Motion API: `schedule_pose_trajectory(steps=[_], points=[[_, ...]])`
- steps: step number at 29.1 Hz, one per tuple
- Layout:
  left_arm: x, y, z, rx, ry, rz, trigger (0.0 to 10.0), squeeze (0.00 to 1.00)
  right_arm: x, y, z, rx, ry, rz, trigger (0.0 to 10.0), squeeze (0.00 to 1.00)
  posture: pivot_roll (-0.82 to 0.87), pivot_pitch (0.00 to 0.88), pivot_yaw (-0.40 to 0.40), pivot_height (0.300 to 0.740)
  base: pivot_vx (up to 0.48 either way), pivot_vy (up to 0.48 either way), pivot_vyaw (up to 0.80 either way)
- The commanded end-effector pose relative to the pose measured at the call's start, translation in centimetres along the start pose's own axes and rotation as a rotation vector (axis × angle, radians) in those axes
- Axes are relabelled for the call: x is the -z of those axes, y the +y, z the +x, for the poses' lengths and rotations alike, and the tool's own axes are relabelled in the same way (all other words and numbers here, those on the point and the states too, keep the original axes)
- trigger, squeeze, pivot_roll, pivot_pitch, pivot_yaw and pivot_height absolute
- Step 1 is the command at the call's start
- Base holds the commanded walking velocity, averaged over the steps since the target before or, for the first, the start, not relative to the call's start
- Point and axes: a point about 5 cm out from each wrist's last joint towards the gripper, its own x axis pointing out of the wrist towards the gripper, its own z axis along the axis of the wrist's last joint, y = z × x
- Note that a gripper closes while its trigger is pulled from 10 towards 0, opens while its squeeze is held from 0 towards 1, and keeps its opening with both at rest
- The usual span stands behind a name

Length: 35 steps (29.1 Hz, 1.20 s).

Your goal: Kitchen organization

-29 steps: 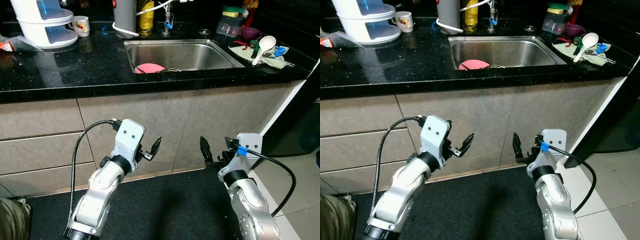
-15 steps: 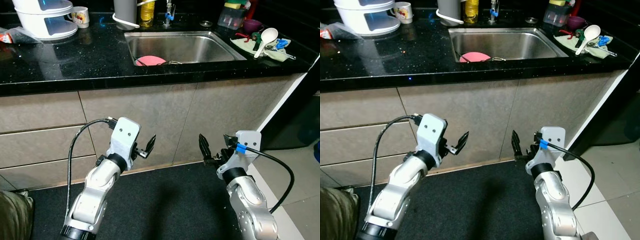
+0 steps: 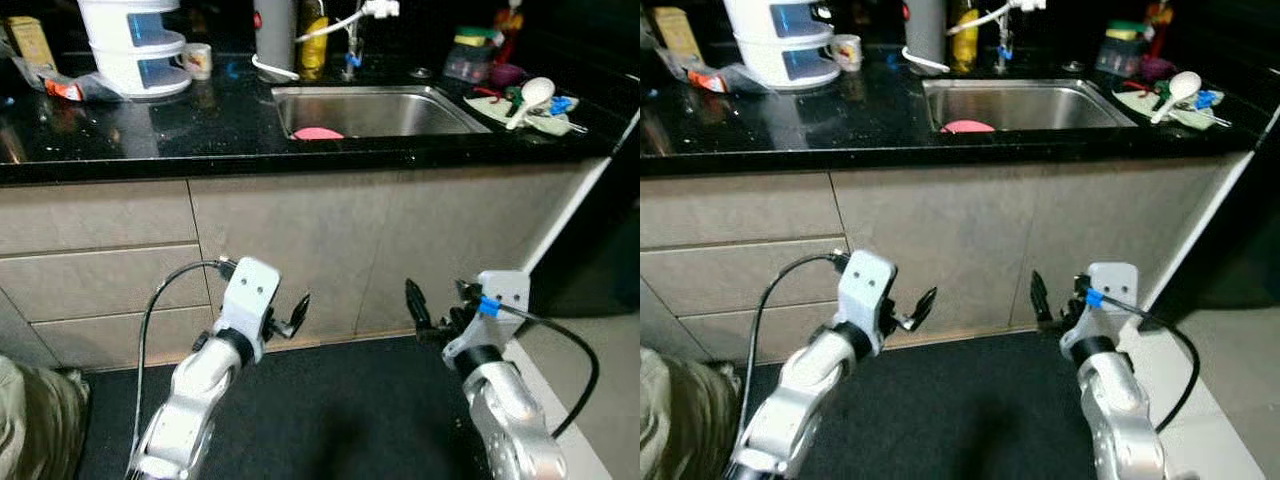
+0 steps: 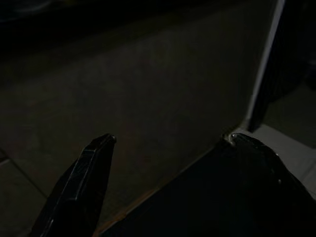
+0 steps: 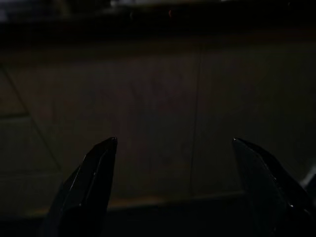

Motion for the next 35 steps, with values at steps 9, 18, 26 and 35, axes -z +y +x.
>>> schedule_pose_trajectory(steps=[9,18,26,35], points=[[0.3,0.0,0.0,-0.003,0.014,0.005,10.0,0.0,-0.2,0.0,0.1,-0.004,0.003,-0.022,10.0,0.0,0.0,0.0,-0.097,0.74,-0.249,0.0,0.0],[0.8,0.2,0.1,0.006,0.037,0.025,10.0,0.0,0.6,0.6,-0.1,-0.111,0.1,-0.521,10.0,0.0,0.0,0.0,-0.095,0.74,-0.108,0.0,0.0],[2.5,1.3,-0.2,0.014,0.069,0.115,10.0,0.0,1.5,3.0,-2.2,-0.295,0.075,-0.871,10.0,0.0,0.0,0.0,-0.086,0.74,0.0,0.0,0.0],[7.5,5.4,-1.4,-0.14,0.247,0.0,10.0,0.0,3.1,6.0,-4.2,-0.438,0.104,-0.873,10.0,0.0,-0.01,0.0,-0.076,0.74,0.0,0.0,0.0]])
